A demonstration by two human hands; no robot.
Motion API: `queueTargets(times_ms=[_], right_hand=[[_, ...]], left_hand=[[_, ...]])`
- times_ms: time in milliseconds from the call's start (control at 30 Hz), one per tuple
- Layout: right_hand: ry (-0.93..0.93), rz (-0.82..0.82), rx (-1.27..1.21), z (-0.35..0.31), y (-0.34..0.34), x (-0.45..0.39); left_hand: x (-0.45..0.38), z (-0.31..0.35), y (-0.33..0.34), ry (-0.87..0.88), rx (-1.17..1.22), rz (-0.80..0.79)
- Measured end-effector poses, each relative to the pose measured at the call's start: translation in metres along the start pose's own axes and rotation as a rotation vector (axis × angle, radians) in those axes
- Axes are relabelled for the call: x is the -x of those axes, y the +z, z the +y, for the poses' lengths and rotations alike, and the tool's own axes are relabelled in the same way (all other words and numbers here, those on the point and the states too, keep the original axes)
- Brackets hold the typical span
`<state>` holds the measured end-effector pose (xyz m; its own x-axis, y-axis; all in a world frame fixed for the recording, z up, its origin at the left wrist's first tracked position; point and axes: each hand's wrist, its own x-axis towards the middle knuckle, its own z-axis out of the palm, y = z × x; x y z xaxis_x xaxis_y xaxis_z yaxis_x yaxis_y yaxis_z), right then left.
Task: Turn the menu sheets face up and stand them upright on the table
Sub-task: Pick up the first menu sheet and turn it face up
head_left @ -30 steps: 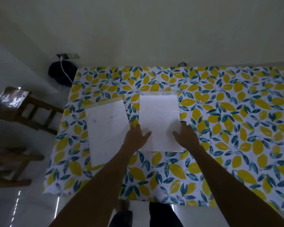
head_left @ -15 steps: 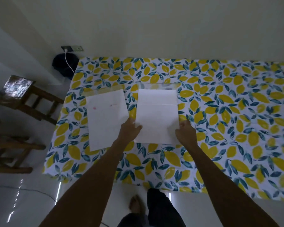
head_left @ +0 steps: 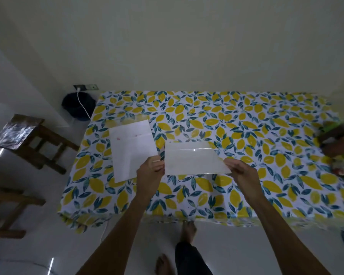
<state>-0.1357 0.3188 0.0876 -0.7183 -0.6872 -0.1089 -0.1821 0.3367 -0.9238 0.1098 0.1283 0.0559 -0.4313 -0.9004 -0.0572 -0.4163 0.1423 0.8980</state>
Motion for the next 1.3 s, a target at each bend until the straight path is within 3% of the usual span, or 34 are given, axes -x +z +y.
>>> queueTargets(times_ms=[67, 333, 567, 833, 967, 1133, 1300], right_hand=[[0.012, -0.008, -0.063, -0.005, -0.005, 0.005], [-0.088, -0.017, -0.012, -0.033, -0.007, -0.032], [-0.165, 0.062, 0.072, -0.052, 0.007, -0.106], [-0.118, 0.003, 0.167, -0.005, 0.036, -0.184], [-0.139, -0.054, 0.272, 0.024, 0.05, -0.193], [-0.039, -0.061, 0.356, 0.057, 0.066, -0.195], [-0.007, -0.026, 0.331, 0.062, 0.07, -0.195]], left_hand=[[0.002, 0.008, -0.003, -0.058, 0.093, -0.016], [-0.039, 0.047, -0.012, 0.138, 0.028, 0.045], [-0.102, 0.052, 0.002, 0.158, -0.061, 0.098], [-0.155, 0.029, 0.034, 0.028, -0.097, 0.08], [-0.168, 0.016, 0.04, -0.02, -0.155, 0.028], [-0.178, 0.017, 0.043, -0.037, -0.226, 0.015], [-0.183, 0.007, 0.044, -0.065, -0.226, -0.024]])
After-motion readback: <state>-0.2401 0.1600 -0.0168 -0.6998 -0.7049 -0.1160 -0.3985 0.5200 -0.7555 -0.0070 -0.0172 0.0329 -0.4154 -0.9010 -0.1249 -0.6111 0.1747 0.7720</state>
